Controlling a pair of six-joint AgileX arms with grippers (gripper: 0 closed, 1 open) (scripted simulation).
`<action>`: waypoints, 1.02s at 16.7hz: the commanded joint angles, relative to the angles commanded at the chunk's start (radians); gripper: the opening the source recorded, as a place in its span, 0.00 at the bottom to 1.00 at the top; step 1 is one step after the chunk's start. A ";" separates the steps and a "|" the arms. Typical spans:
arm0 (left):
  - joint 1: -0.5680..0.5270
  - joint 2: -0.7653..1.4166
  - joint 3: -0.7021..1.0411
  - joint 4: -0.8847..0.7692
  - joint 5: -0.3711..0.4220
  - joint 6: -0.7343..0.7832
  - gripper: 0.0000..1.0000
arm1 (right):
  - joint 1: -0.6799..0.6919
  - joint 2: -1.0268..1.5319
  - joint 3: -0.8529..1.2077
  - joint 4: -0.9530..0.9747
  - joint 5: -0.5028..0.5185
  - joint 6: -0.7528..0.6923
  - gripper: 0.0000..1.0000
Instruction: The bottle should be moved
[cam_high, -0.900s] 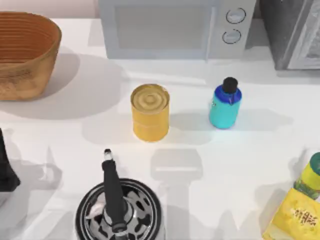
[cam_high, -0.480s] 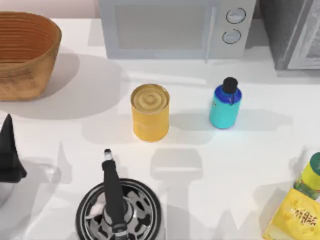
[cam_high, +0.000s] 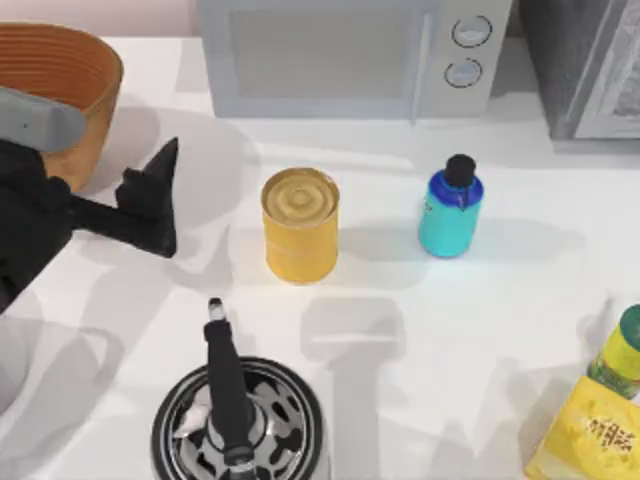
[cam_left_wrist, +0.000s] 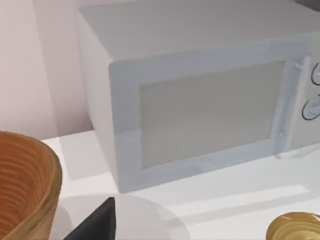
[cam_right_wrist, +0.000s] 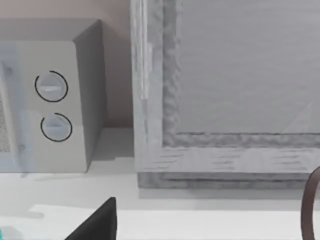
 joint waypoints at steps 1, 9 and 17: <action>-0.044 0.111 0.052 0.027 0.002 0.003 1.00 | 0.000 0.000 0.000 0.000 0.000 0.000 1.00; -0.345 0.852 0.393 0.206 0.033 0.021 1.00 | 0.000 0.000 0.000 0.000 0.000 0.000 1.00; -0.392 1.020 0.451 0.243 0.034 0.023 1.00 | 0.000 0.000 0.000 0.000 0.000 0.000 1.00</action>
